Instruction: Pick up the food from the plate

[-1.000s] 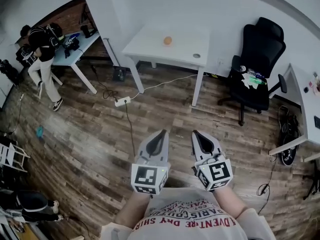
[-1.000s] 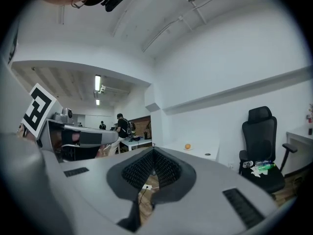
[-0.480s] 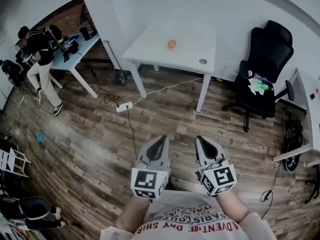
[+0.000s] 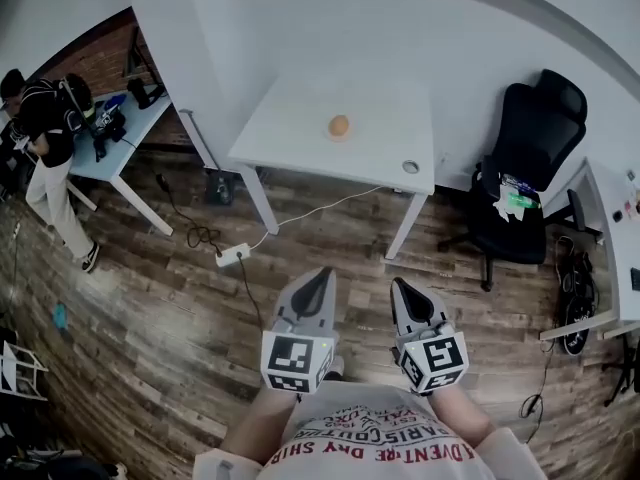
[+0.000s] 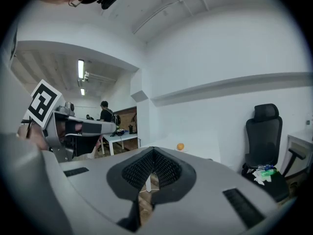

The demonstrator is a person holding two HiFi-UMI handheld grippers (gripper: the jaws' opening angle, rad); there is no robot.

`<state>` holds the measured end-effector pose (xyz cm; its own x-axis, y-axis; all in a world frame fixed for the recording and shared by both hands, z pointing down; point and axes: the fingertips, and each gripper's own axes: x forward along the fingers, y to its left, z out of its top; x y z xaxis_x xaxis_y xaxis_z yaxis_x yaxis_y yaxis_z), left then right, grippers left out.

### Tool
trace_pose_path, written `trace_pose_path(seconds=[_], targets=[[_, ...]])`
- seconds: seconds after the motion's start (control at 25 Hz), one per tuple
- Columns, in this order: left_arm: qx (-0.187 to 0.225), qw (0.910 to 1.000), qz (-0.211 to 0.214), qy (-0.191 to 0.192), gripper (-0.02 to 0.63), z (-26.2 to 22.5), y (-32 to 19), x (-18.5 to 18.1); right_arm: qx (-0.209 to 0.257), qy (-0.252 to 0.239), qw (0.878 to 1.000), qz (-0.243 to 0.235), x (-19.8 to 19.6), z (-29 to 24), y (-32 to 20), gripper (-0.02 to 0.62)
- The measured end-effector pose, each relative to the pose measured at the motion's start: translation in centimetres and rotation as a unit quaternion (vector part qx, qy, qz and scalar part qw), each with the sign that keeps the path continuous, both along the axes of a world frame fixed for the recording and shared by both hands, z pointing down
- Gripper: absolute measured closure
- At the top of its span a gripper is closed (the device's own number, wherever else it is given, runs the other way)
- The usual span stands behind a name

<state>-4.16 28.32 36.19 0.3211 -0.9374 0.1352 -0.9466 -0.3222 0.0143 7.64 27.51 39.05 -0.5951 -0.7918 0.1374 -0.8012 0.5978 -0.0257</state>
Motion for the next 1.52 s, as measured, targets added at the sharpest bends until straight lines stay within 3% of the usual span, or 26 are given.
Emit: trace_pose_path(seconds=[0.24,0.4,0.72,1.16,1.28,1.4,1.52], targets=[[-0.005,0.9999,0.009,0.002,0.599,0.2,-7.9,-4.7,-0.009,0.014,1.0,0.015,-4.0,0.2,-7.6,0.586],[-0.021,0.9996,0.016,0.012,0.599,1.4,-11.4,-5.7,-0.02,0.021,1.0,0.002,-5.5,0.6,-10.9,0.586],[-0.033,0.9994,0.003,0.006,0.599,3.5,-20.1,-6.1,-0.012,0.03,0.999,-0.023,-6.6,2.0,-19.9,0.586],[-0.053,0.9978,-0.04,-0.006,0.598,3.8,-39.8,-5.5,-0.015,0.015,0.998,-0.067,-6.1,0.9,-40.5,0.586],[-0.056,0.997,-0.046,-0.025,0.598,3.9,-45.2,-4.8,-0.022,0.013,0.997,-0.079,-5.8,1.2,-46.2,0.586],[-0.054,0.9964,-0.044,-0.049,0.598,4.1,-49.2,-3.7,-0.034,0.013,0.995,-0.088,-5.6,2.0,-50.5,0.586],[-0.079,0.9952,-0.042,-0.041,0.598,5.1,-52.4,-3.4,-0.051,0.015,0.994,-0.092,-5.7,2.9,-53.8,0.586]])
